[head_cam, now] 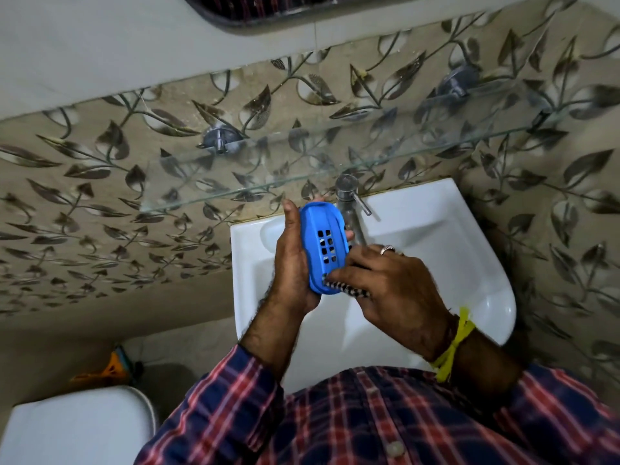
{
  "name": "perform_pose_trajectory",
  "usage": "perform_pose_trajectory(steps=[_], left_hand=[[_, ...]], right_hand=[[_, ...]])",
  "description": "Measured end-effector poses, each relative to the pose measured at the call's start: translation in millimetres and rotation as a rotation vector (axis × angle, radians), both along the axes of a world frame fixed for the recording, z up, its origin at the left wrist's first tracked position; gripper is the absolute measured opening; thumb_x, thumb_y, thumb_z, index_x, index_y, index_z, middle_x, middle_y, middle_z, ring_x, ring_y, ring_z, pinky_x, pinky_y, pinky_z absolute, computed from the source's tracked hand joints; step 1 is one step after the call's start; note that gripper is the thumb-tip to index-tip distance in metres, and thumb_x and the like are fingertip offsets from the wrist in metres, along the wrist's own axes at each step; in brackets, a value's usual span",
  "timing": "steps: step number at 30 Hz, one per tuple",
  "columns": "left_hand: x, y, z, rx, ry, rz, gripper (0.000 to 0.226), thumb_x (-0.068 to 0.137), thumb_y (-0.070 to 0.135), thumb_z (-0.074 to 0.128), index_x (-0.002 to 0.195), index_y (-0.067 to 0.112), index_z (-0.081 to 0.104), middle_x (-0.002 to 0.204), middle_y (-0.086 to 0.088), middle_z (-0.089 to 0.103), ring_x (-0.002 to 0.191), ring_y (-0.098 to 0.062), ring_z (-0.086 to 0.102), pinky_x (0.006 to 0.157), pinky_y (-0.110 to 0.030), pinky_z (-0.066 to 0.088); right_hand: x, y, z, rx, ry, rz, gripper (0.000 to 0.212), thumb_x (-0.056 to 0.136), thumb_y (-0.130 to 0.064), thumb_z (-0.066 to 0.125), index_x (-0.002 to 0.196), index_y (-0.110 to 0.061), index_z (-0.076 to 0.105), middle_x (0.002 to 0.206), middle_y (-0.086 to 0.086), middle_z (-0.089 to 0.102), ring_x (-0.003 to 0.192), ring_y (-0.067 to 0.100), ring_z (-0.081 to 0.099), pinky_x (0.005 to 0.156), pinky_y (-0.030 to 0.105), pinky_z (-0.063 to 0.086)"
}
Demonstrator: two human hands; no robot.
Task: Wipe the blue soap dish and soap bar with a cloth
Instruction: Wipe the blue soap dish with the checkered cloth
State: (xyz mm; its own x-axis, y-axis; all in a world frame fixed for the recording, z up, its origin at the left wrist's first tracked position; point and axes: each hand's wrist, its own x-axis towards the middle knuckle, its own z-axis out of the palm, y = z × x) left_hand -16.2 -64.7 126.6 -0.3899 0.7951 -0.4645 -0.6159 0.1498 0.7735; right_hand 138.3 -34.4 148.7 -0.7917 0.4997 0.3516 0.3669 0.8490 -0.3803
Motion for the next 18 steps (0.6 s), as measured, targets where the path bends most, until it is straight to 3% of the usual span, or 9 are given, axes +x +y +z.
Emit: perform_pose_trajectory(steps=[2, 5, 9, 10, 13, 18], left_hand=[[-4, 1, 4, -0.025, -0.045, -0.027, 0.096, 0.066, 0.083, 0.046, 0.129, 0.012, 0.068, 0.113, -0.023, 0.071, 0.092, -0.033, 0.072, 0.086, -0.047, 0.057], [-10, 0, 6, 0.009, -0.057, 0.002, 0.094, 0.073, 0.080, 0.047, 0.139, 0.014, 0.059, 0.131, -0.025, 0.065, 0.096, -0.033, 0.071, 0.079, -0.045, 0.060], [-8, -2, 7, 0.008, -0.124, 0.024, 0.074, 0.090, 0.075, 0.041, 0.109, 0.011, 0.073, 0.098, -0.017, 0.072, 0.083, -0.028, 0.071, 0.069, -0.037, 0.059], [-9, -2, 8, 0.006, -0.126, 0.029, 0.075, 0.091, 0.076, 0.040, 0.108, 0.011, 0.074, 0.098, -0.018, 0.072, 0.085, -0.029, 0.070, 0.071, -0.038, 0.058], [-14, -2, 8, 0.005, -0.083, 0.048, 0.083, 0.090, 0.075, 0.039, 0.135, 0.009, 0.061, 0.123, -0.028, 0.067, 0.100, -0.032, 0.070, 0.082, -0.047, 0.058], [-7, -4, 8, 0.001, -0.145, 0.011, 0.080, 0.087, 0.076, 0.046, 0.124, 0.007, 0.064, 0.103, -0.017, 0.067, 0.084, -0.027, 0.069, 0.077, -0.039, 0.057]], right_hand=[[-5, 0, 0, -0.001, 0.047, -0.024, 0.034, 0.069, 0.003, 0.078, 0.095, -0.020, 0.078, 0.088, 0.002, 0.071, 0.074, 0.028, 0.067, 0.052, 0.034, 0.054], [-6, -2, -3, 0.066, 0.016, 0.054, 0.033, 0.073, 0.006, 0.071, 0.095, -0.019, 0.077, 0.088, 0.003, 0.071, 0.073, 0.029, 0.065, 0.052, 0.034, 0.052], [-13, 7, 2, 0.038, 0.004, -0.046, 0.027, 0.075, -0.002, 0.066, 0.093, -0.019, 0.077, 0.096, 0.006, 0.073, 0.083, 0.033, 0.069, 0.059, 0.033, 0.054], [-14, 7, 1, 0.063, 0.009, -0.021, 0.027, 0.076, -0.002, 0.064, 0.093, -0.018, 0.077, 0.095, 0.006, 0.073, 0.082, 0.033, 0.068, 0.057, 0.034, 0.054], [-10, 2, -4, 0.115, 0.000, 0.039, 0.026, 0.079, -0.001, 0.063, 0.094, -0.019, 0.076, 0.091, 0.004, 0.072, 0.074, 0.032, 0.065, 0.051, 0.033, 0.051], [-19, 3, 2, 0.100, 0.015, -0.055, 0.028, 0.075, -0.006, 0.060, 0.095, -0.017, 0.076, 0.096, 0.006, 0.073, 0.079, 0.031, 0.068, 0.056, 0.031, 0.052]])
